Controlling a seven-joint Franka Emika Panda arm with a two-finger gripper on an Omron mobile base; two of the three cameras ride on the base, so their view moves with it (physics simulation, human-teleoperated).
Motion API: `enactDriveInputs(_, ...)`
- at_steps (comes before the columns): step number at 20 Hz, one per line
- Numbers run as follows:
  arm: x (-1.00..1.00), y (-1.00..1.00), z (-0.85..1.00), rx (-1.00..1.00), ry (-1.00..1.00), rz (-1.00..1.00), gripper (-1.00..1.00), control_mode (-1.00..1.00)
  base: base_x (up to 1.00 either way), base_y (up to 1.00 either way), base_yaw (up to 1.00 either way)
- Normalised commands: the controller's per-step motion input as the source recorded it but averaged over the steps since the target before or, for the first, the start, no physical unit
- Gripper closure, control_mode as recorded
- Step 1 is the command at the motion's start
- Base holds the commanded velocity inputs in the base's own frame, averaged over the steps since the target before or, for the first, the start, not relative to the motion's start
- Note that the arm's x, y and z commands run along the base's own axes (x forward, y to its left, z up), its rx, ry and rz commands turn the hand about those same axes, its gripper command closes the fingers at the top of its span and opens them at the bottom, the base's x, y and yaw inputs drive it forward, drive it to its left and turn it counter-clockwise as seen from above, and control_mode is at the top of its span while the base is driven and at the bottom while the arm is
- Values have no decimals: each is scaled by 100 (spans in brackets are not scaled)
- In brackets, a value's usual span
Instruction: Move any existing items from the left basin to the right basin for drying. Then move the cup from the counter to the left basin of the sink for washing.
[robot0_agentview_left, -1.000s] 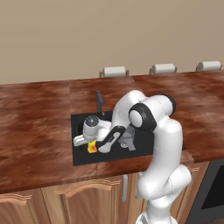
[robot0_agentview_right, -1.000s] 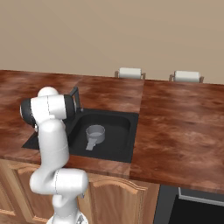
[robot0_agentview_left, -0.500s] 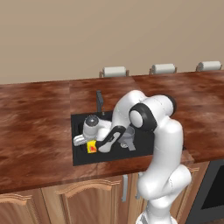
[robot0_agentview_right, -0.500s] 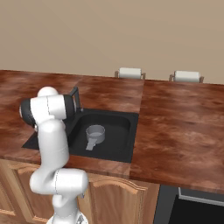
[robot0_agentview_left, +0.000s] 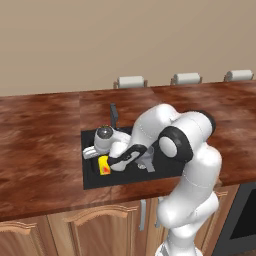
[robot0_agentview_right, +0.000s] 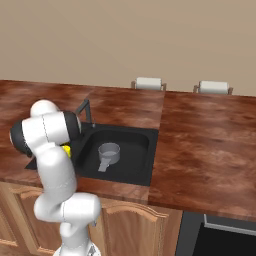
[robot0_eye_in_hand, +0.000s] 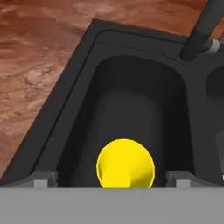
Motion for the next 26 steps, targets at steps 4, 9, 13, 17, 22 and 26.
enactDriveInputs(4,-10,5,100,-2,-1,-1,-100,-100,0,0,0)
enactDriveInputs(9,-18,0,100,0,0,-4,-100,-100,0,0,0)
enactDriveInputs(13,-35,0,91,0,0,-6,-100,-100,0,0,0)
enactDriveInputs(17,-65,-8,54,4,0,-8,-100,-100,0,0,0)
enactDriveInputs(22,-93,-30,22,11,0,-9,-100,-100,0,0,0)
enactDriveInputs(26,-89,-40,18,13,0,-10,-100,-100,0,0,0)
